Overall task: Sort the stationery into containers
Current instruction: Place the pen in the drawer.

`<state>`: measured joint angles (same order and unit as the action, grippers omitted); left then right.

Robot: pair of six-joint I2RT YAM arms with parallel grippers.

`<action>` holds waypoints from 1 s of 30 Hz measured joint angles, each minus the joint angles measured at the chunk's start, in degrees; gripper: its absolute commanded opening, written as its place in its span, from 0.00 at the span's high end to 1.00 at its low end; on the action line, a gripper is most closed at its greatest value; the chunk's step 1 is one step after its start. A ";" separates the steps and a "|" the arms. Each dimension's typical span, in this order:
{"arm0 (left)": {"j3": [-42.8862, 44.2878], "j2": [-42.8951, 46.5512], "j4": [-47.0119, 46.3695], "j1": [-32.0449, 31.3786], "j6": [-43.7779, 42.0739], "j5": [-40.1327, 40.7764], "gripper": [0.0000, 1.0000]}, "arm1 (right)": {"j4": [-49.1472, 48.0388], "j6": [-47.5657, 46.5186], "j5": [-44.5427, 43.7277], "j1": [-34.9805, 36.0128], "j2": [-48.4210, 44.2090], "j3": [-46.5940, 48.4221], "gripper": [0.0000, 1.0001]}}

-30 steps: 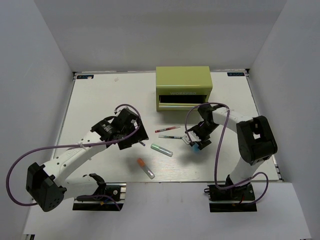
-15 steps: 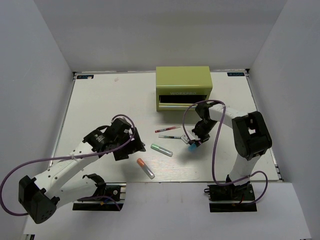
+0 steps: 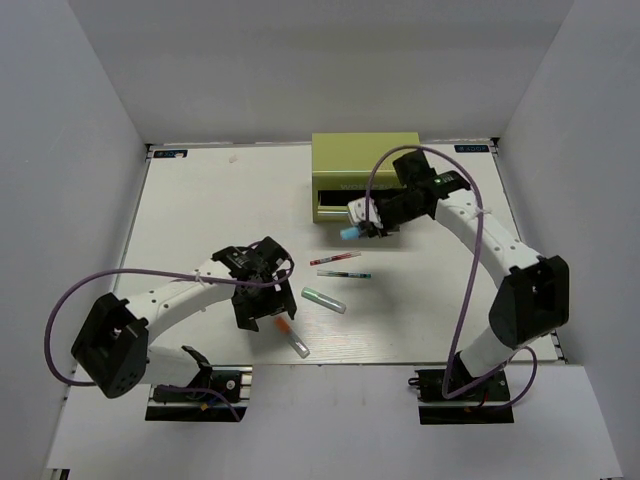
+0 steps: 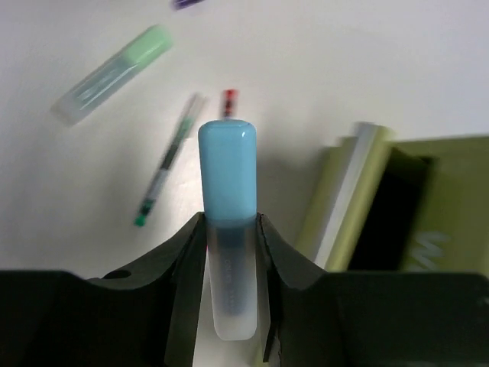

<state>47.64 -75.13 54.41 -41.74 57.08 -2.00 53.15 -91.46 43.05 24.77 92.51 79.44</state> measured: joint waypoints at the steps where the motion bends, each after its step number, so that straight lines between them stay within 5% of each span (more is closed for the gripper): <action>1: 0.00 -0.11 0.00 0.00 -0.15 0.00 0.01 | -2.73 4.57 -0.13 0.13 -1.07 1.03 0.91; 6: 0.00 -1.90 -1.16 0.00 -1.55 0.02 0.01 | -16.85 21.62 -7.65 0.22 -2.21 3.45 0.90; 12: 0.00 -4.15 -4.68 0.00 -3.69 0.11 0.01 | -25.77 27.41 -19.04 -0.07 2.36 4.11 0.81; 17: -0.02 -6.45 -7.15 0.00 -4.42 0.20 0.01 | -27.30 29.83 -24.28 -0.15 6.38 5.09 0.44; 30: -1.44 -8.00 -8.04 -0.85 -4.57 0.35 0.02 | -26.29 35.06 -24.11 -0.07 5.22 5.51 0.50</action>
<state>46.19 -83.13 46.37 -42.59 52.51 -1.65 26.85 -56.40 18.94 24.71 97.73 84.95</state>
